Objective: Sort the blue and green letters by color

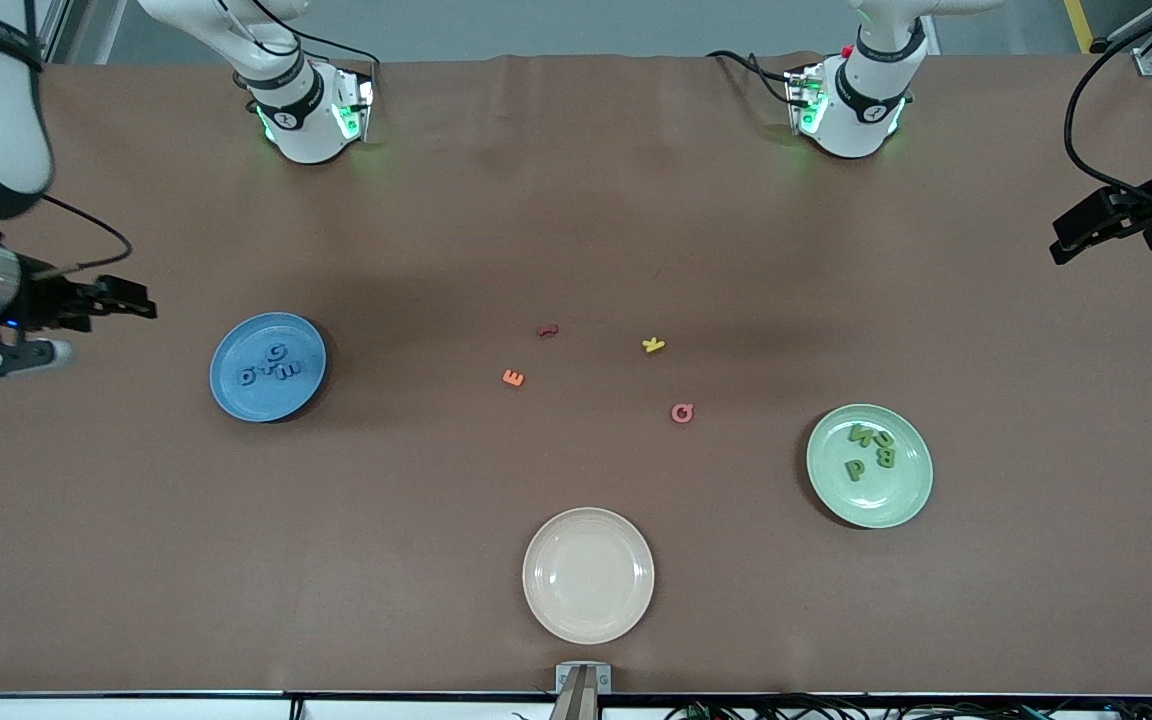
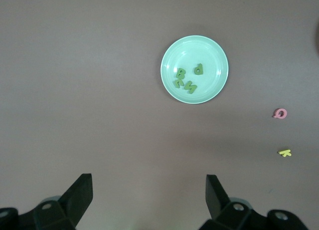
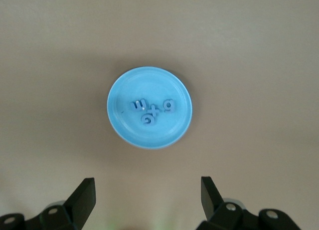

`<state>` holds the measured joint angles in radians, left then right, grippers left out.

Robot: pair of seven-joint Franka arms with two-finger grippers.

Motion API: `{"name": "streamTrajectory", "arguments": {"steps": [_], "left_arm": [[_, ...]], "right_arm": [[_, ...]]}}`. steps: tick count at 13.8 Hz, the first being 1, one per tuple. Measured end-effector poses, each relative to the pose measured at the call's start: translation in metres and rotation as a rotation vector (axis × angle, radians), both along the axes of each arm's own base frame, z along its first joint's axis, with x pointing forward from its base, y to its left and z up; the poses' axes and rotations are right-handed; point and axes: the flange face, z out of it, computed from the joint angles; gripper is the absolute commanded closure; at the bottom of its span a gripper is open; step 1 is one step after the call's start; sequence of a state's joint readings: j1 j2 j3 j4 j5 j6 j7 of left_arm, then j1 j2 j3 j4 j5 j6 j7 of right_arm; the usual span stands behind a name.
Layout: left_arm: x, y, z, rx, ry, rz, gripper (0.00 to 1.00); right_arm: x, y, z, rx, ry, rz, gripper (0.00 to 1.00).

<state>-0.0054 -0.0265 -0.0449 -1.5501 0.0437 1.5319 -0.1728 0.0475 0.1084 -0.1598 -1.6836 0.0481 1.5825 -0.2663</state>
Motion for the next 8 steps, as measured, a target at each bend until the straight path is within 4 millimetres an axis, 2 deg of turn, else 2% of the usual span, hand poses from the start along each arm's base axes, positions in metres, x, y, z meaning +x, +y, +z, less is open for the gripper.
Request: {"name": "streamTrajectory", "arguments": {"steps": [2,4,8], "left_arm": [[0.000,-0.003,-0.001,-0.005,0.000,-0.004,0.00],[0.000,-0.008,-0.001,-0.009,-0.003,-0.013,0.00],[0.001,-0.009,-0.001,-0.009,-0.012,-0.016,0.00]], "right_arm": [[-0.002,0.005,0.036,-0.013,0.011,-0.020,0.02],[-0.003,0.013,0.063,-0.034,0.003,-0.054,0.02],[-0.014,0.036,0.104,-0.098,-0.065,-0.083,0.01]]}}
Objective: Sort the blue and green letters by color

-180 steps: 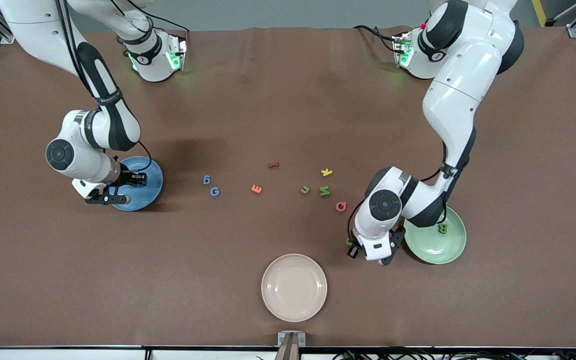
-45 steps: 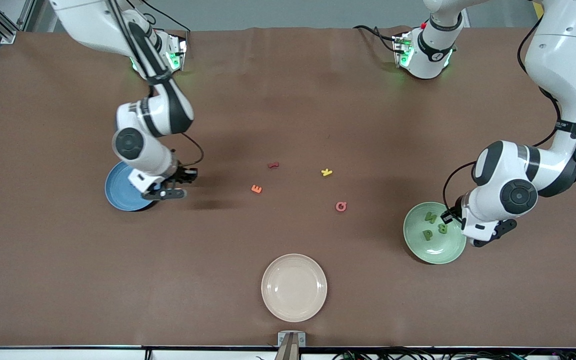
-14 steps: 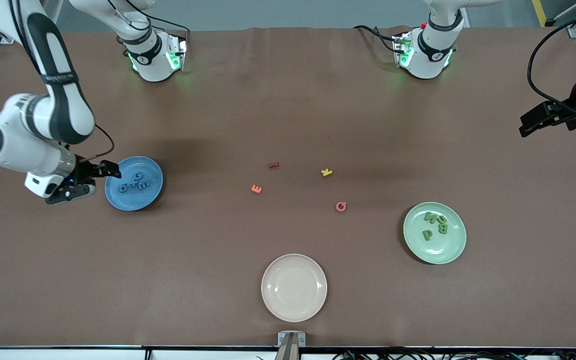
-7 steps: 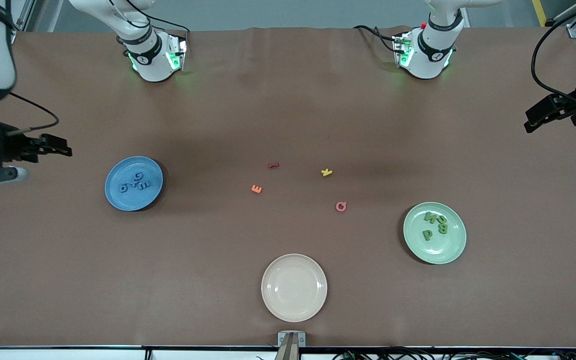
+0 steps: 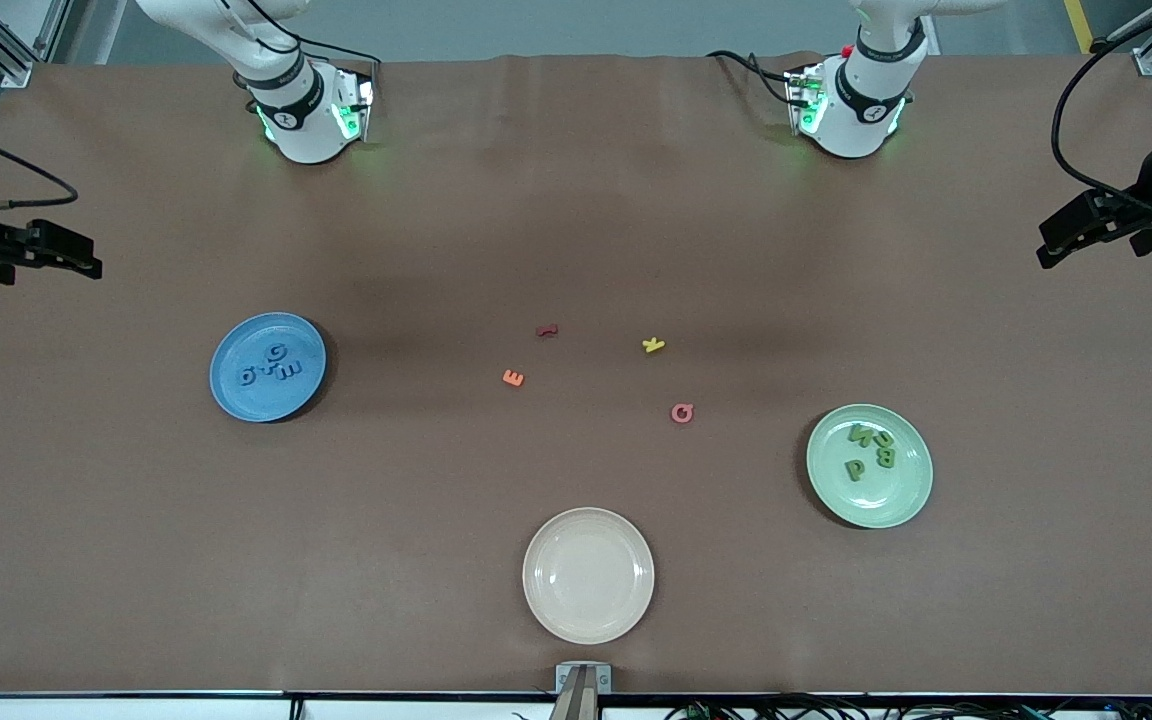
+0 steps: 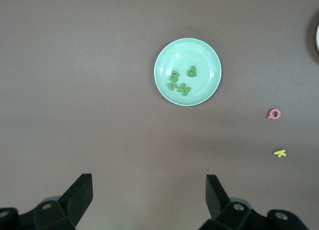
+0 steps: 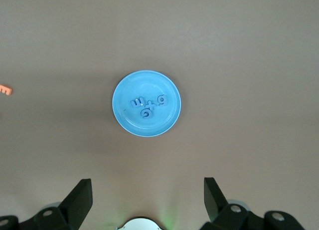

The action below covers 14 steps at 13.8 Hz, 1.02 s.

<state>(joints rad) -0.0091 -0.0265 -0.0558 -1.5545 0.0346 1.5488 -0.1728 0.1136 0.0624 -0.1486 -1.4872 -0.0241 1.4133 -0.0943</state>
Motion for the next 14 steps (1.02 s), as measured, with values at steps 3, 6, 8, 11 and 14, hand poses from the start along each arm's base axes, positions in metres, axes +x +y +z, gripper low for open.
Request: {"name": "streamTrajectory", "arguments": {"steps": [3,6,8,11,14], "left_arm": [[0.001,0.000,0.000,0.000,-0.005,0.000,0.00],[0.001,0.000,-0.001,0.000,-0.006,0.000,0.00],[0.001,0.000,0.000,-0.001,-0.010,0.000,0.00],[0.002,0.000,0.000,-0.001,-0.019,-0.001,0.00],[0.003,0.000,-0.001,-0.001,-0.021,-0.001,0.00]], "right_arm": [[-0.017,-0.003,0.013,0.004,-0.078,-0.008,0.01],[-0.030,-0.009,0.008,0.011,-0.125,-0.019,0.00],[-0.030,-0.011,0.012,0.011,-0.141,-0.022,0.00],[-0.028,-0.022,0.018,0.009,-0.170,-0.045,0.00],[-0.026,-0.030,0.039,0.004,-0.217,-0.061,0.00]]}}
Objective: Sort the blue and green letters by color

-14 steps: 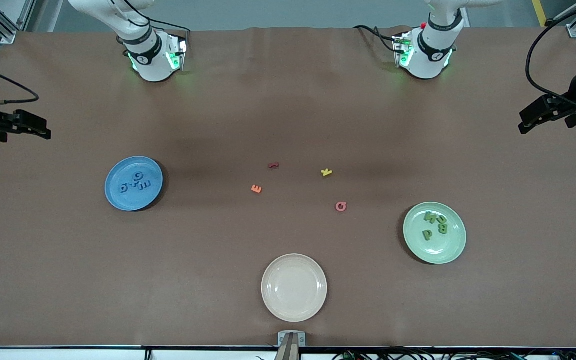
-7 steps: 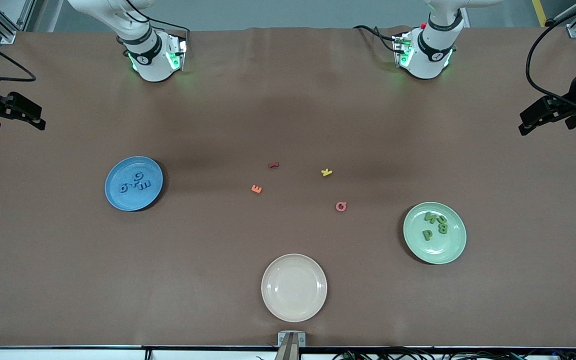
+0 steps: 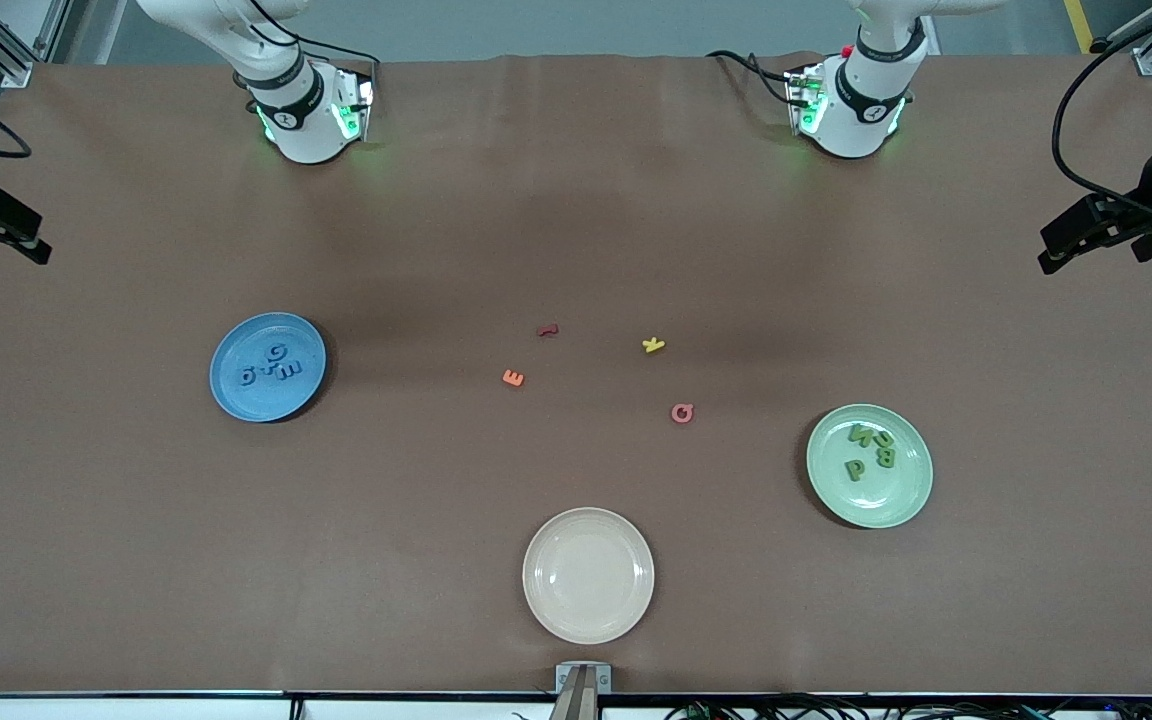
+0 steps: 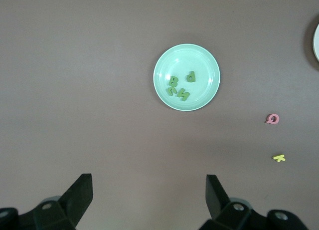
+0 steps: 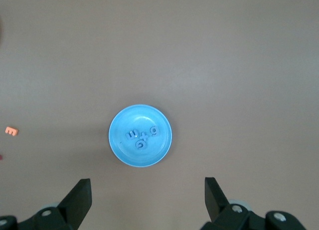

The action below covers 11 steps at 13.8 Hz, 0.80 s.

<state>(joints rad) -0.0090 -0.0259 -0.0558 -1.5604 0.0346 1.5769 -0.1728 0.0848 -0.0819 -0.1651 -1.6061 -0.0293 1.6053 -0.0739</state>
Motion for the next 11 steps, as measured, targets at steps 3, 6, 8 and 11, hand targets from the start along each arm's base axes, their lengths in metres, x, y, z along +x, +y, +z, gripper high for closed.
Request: {"name": "streamTrajectory", "arguments": {"steps": [3,6,8,11], "left_arm": [[0.002,-0.001,-0.001,-0.001,-0.012,-0.002,0.00],[0.003,-0.003,-0.001,-0.001,-0.018,-0.006,0.00],[0.002,-0.009,-0.001,-0.001,-0.021,-0.016,0.00],[0.002,-0.014,0.000,-0.001,-0.022,-0.025,0.00]], "right_arm": [[0.004,0.002,0.008,-0.004,-0.016,0.003,0.00],[0.006,0.003,0.006,-0.004,-0.014,0.004,0.00],[0.006,0.003,0.006,-0.004,-0.013,0.004,0.00],[0.006,0.003,0.007,-0.005,-0.016,0.005,0.00]]}}
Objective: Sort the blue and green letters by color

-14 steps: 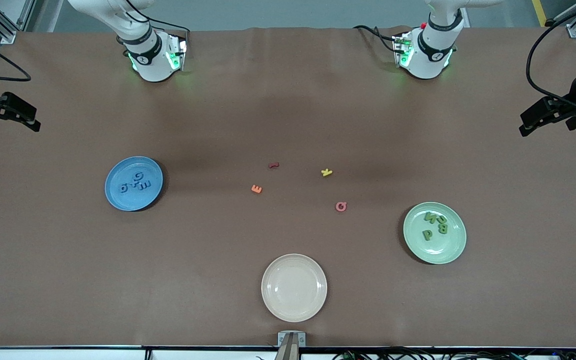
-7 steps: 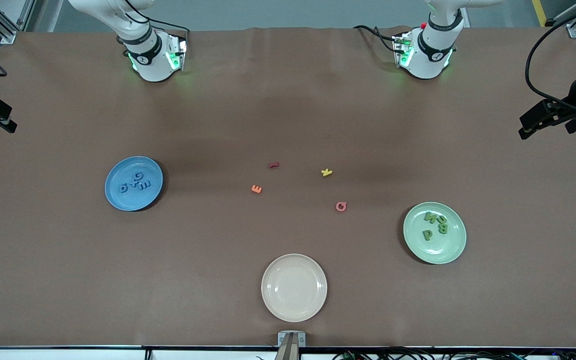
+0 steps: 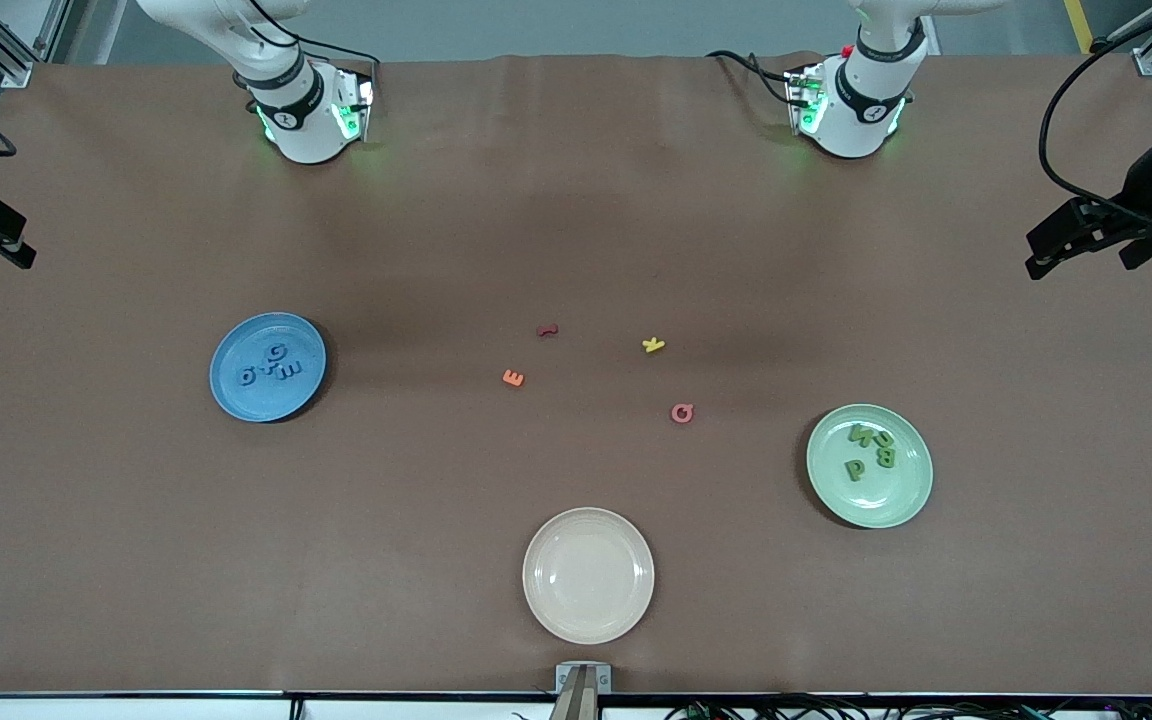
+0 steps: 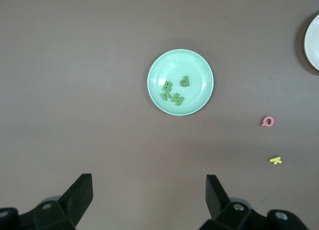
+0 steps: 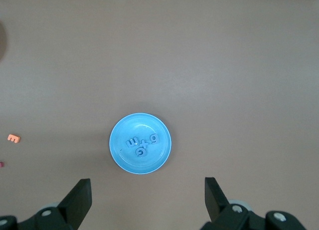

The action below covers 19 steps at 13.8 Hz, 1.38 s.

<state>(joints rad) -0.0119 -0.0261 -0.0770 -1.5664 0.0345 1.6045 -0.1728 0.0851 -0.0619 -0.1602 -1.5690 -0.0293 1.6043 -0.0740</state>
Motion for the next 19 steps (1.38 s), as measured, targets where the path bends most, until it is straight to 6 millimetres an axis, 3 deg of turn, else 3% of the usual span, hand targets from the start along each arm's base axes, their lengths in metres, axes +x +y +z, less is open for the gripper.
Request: {"name": "streamTrajectory", "arguments": {"steps": [5,19], "left_arm": [[-0.003,-0.014,0.002,0.000,-0.004,-0.012,0.00],[-0.002,-0.014,0.002,0.000,-0.004,-0.010,0.00]], "right_arm": [[0.004,0.001,-0.006,-0.001,0.011,0.002,0.00],[0.014,0.005,-0.010,-0.006,0.017,0.007,0.00]]}}
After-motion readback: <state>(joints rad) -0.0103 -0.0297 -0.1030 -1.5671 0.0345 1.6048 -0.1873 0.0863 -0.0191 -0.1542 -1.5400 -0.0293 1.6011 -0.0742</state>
